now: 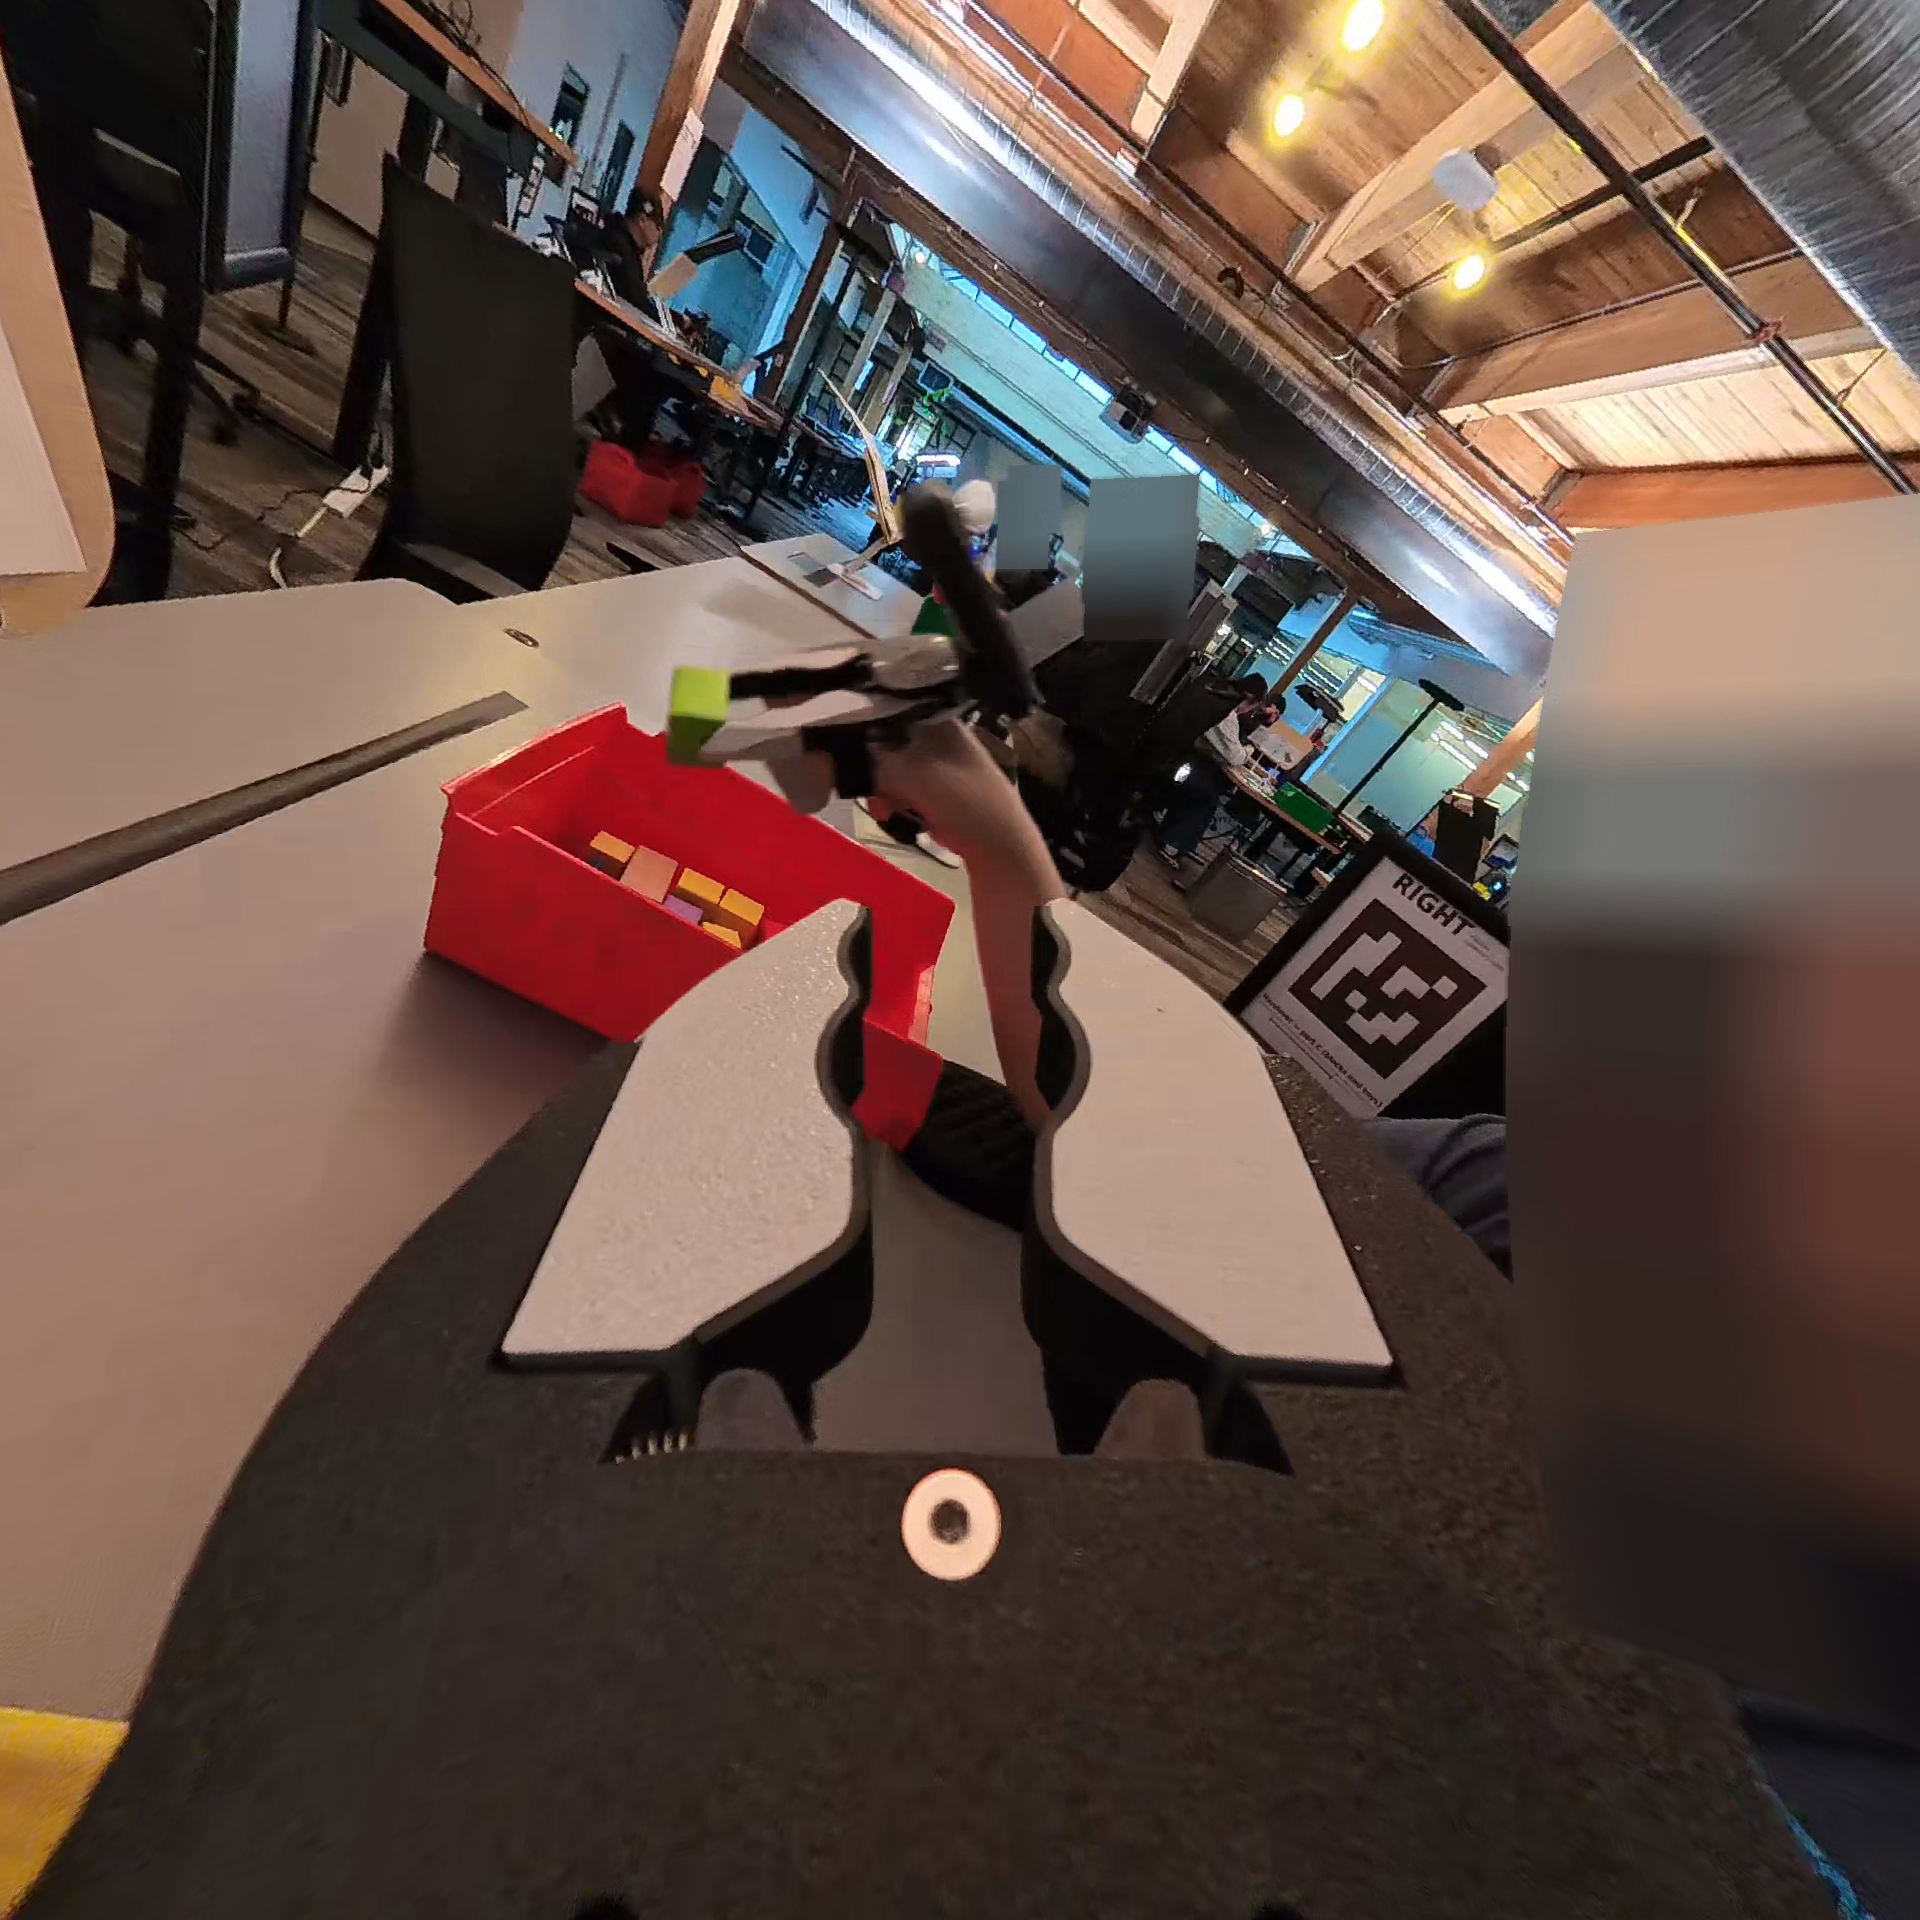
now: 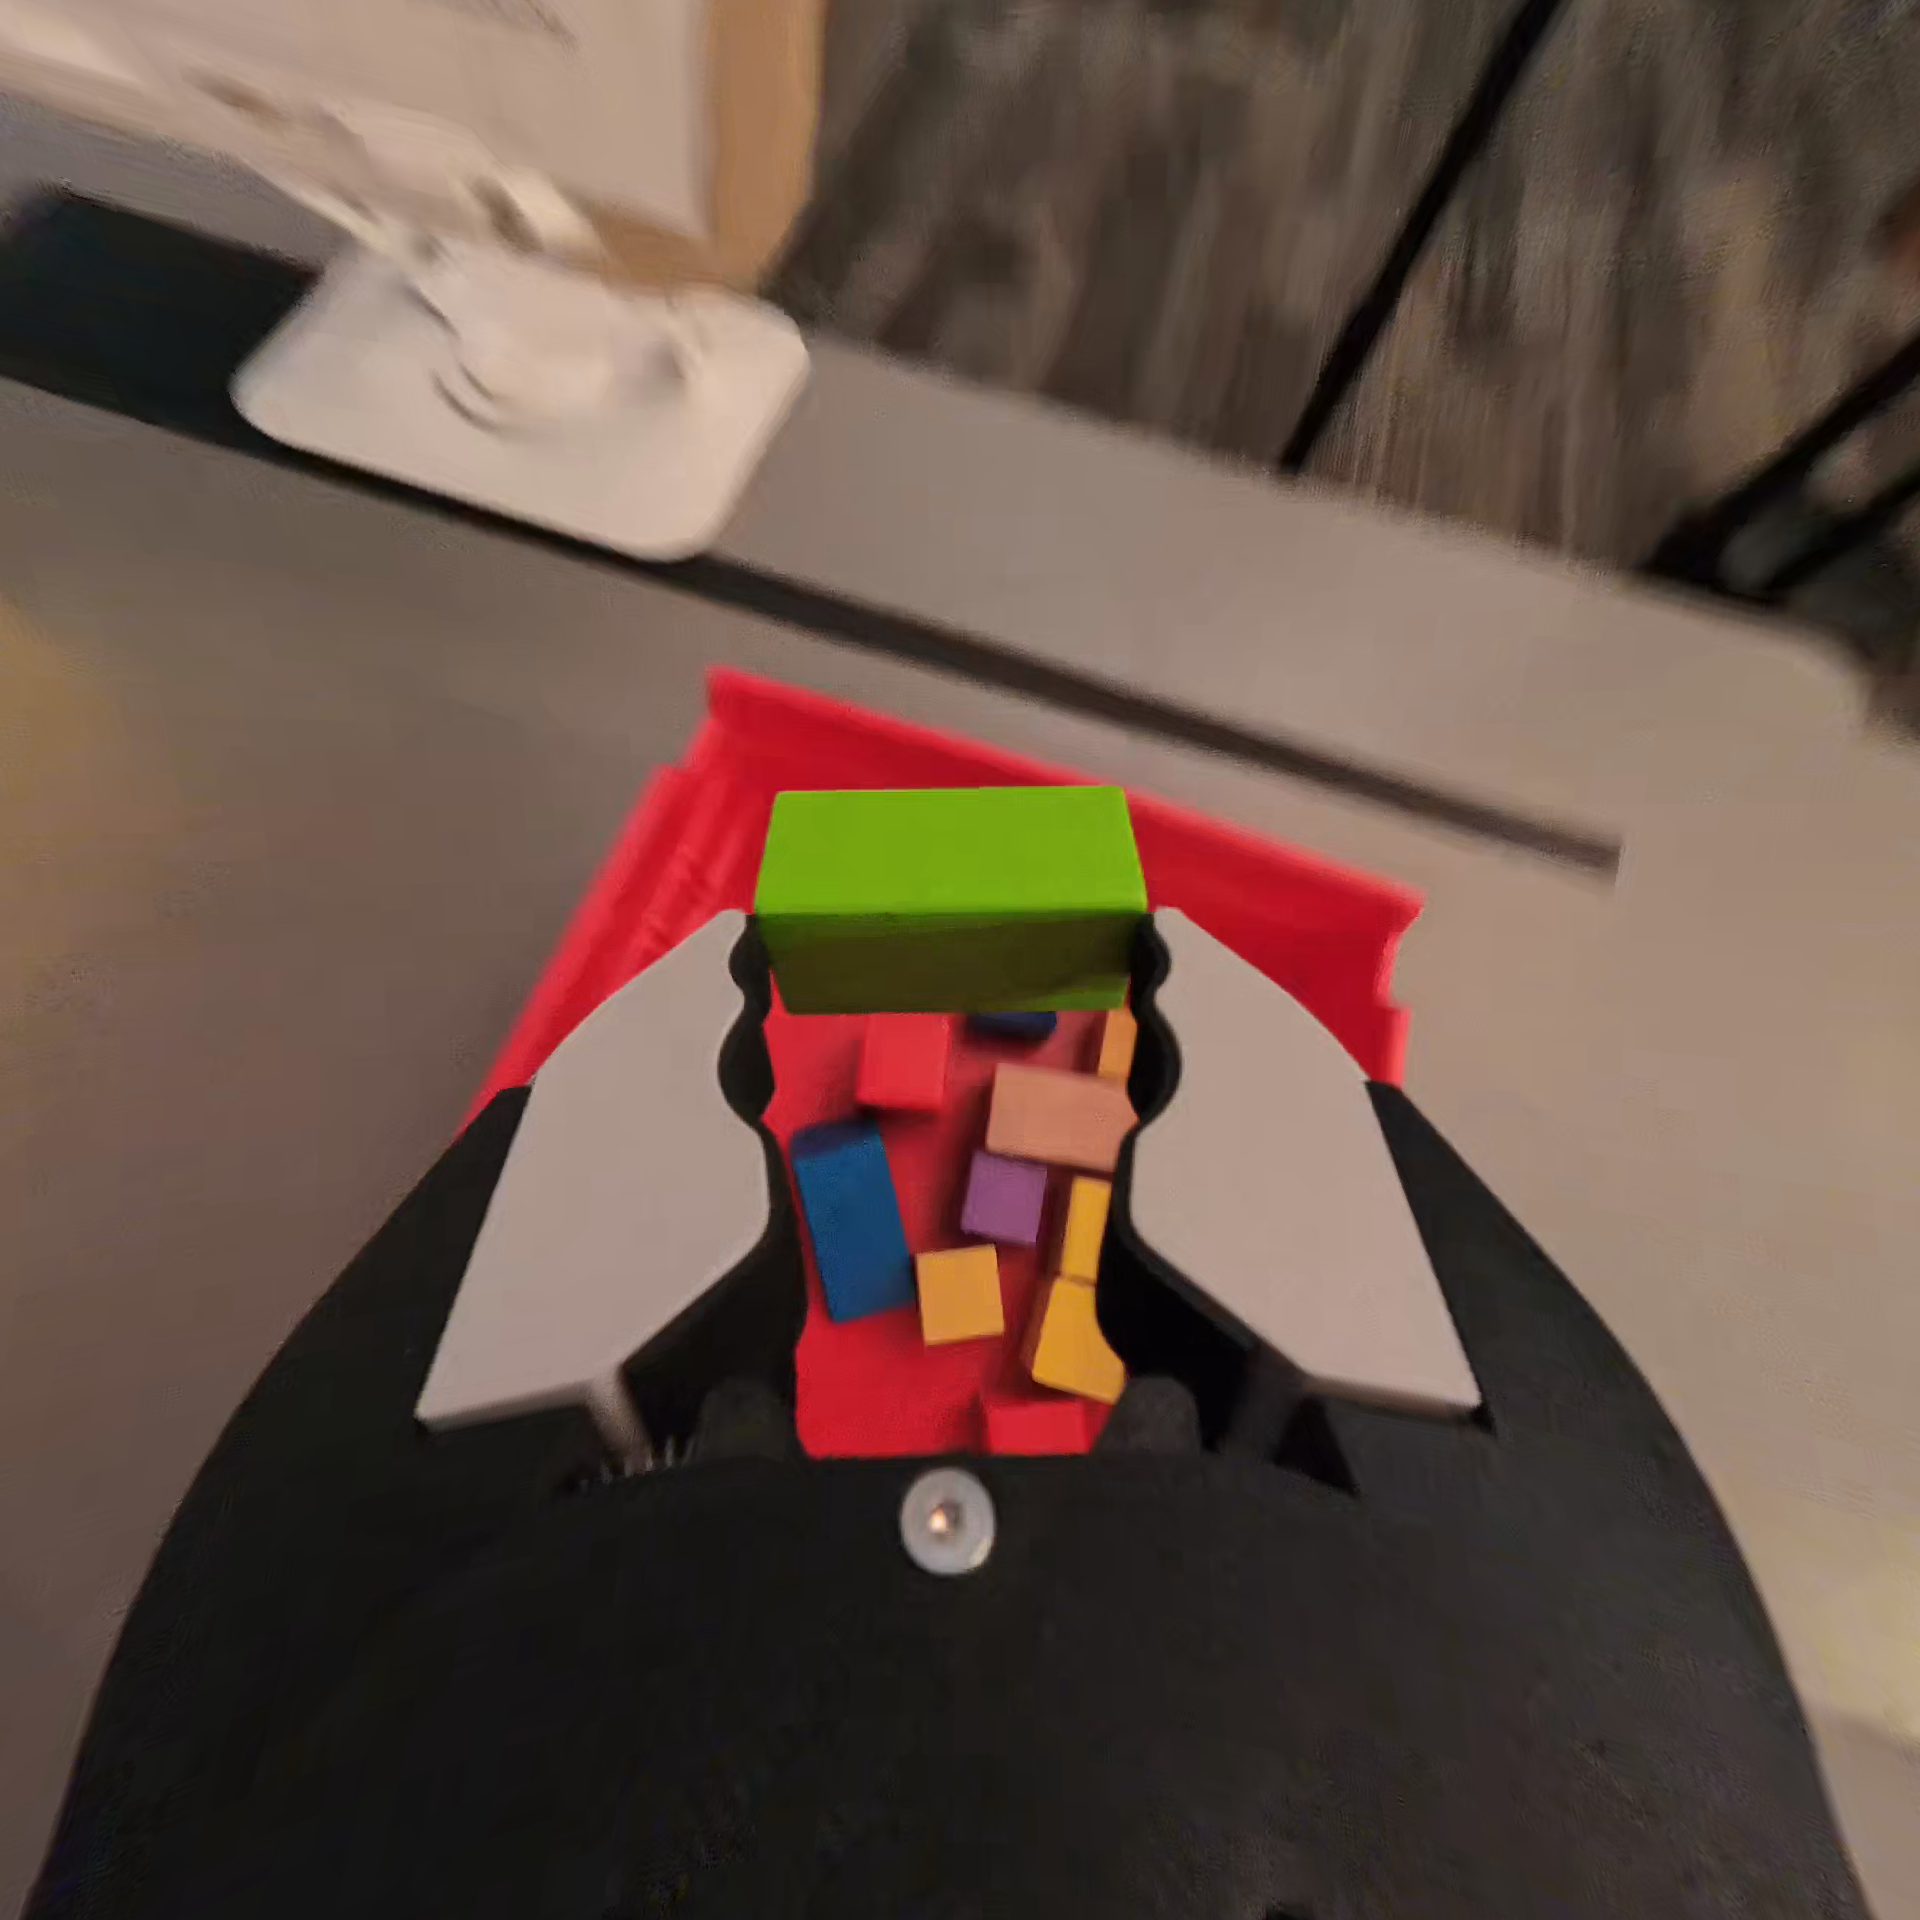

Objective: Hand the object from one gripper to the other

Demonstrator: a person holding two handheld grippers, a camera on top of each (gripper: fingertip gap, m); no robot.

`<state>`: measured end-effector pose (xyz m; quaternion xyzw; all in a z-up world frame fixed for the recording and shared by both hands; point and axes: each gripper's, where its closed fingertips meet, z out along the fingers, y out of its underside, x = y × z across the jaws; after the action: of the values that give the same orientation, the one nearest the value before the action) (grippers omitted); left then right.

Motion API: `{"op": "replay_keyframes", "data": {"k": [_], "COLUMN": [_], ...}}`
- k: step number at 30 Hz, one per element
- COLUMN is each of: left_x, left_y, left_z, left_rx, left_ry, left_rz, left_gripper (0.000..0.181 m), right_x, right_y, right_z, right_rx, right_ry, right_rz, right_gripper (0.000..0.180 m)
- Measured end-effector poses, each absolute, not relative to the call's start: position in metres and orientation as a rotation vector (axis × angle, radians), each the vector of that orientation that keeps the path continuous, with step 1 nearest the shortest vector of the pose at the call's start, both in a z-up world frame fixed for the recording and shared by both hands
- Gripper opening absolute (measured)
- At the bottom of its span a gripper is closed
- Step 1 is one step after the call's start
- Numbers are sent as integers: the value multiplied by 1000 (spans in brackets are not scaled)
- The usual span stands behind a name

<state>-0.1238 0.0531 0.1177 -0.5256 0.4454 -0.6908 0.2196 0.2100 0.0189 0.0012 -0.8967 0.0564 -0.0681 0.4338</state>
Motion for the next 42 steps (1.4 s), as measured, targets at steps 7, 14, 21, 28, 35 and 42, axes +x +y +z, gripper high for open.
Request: {"op": "replay_keyframes", "data": {"k": [7,14,21,28,35,42], "left_x": [-120,-117,-117,-114,-116,-120], "left_y": [52,51,52,50,44,48], "left_z": [113,111,111,110,112,116], "left_rx": [-1490,-1504,-1509,-1518,-1506,-1492], "left_ry": [1227,1238,1229,1238,1268,1244], "left_rz": [-1953,-1971,-1980,-1990,-1992,-1997], "left_gripper": [27,24,23,21,18,18], "right_x": [216,199,198,199,203,207], "right_y": [29,49,54,54,58,59], "right_z": [-74,-110,-124,-131,-140,-141], "right_rx": [-2443,-2538,-2616,-2747,-2758,-2705], "right_ry": [266,240,332,389,433,422], "right_rz": [39,99,229,200,121,4], "right_gripper": [68,68,68,68,68,68]}}
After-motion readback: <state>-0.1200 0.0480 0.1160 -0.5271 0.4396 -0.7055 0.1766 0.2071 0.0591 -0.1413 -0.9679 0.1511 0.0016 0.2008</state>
